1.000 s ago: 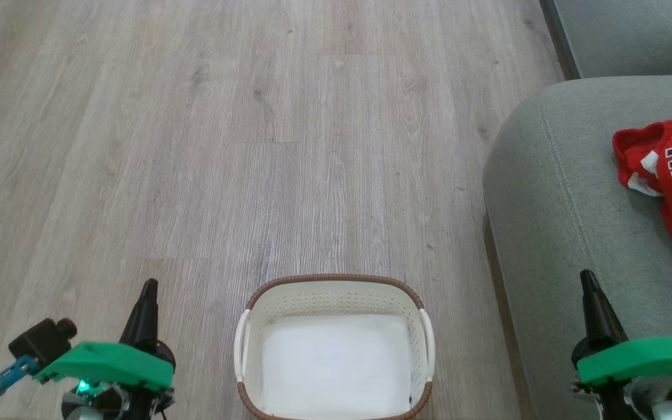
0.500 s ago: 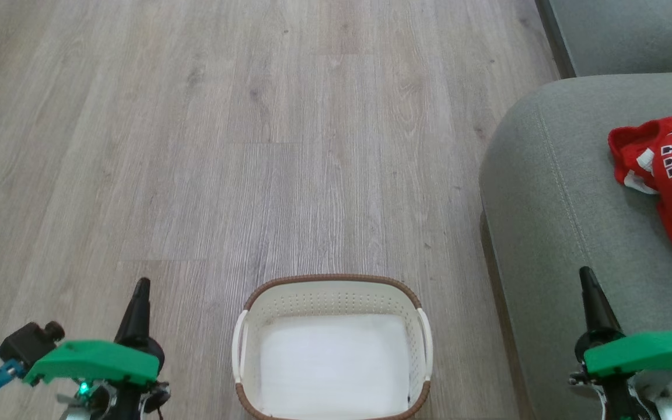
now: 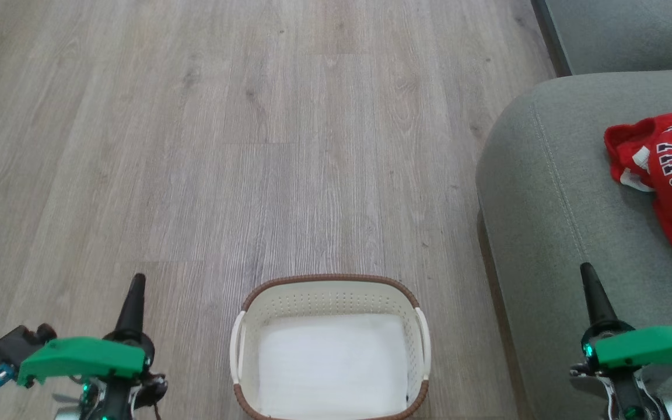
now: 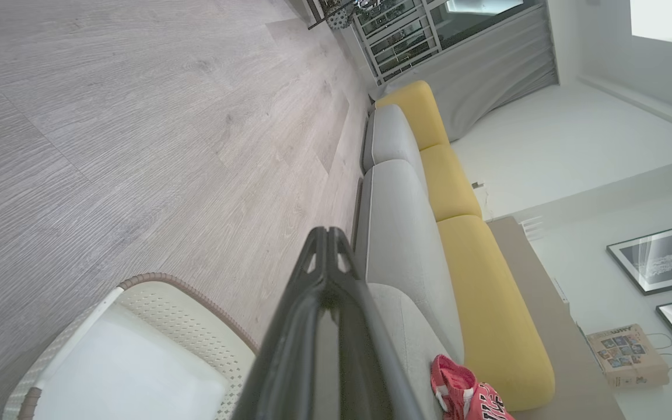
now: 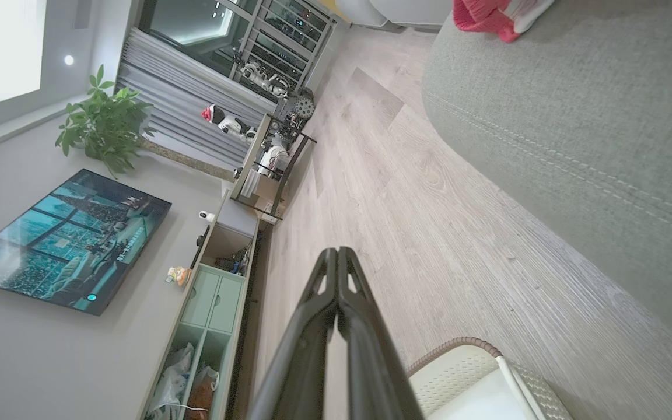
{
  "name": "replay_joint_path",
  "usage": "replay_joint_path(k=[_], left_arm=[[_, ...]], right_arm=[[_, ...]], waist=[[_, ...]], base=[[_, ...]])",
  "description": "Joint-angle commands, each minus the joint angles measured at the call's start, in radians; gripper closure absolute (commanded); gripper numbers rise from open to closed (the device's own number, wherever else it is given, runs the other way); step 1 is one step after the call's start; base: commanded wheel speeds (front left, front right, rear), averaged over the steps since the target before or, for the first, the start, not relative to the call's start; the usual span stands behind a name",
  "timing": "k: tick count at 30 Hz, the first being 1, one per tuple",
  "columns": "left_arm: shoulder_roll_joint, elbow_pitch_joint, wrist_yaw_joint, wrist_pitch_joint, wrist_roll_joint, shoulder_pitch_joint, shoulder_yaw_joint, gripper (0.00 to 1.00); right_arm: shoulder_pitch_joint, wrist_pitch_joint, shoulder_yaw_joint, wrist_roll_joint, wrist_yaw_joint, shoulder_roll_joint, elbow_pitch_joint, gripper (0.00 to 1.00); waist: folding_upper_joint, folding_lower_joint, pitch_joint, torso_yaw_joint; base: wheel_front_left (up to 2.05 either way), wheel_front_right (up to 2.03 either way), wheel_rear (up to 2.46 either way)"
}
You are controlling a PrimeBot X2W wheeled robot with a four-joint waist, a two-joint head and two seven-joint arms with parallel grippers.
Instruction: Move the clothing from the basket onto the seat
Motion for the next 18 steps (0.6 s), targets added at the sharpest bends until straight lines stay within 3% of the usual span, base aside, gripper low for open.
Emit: replay_joint_path(k=[1, 18], left_arm=[[0.001, -0.026, -0.013, 0.006, -0.022, -0.059, 0.041, 1.00], [-0.031, -0.011, -0.044, 0.052, -0.158, -0.070, 0.101, 1.00]], right_arm=[[-0.054, 0.007, 0.005, 0.028, 0.000, 0.000, -0.028, 1.00], [-0.075, 0.052, -0.012, 0.190, 0.000, 0.013, -0.012, 1.00]], waist=[[0.0000, 0.0000, 0.000, -0.001], [0.0000, 0.0000, 0.000, -0.011]], base=[[0.00, 0.00, 0.00], [0.00, 0.00, 0.00]])
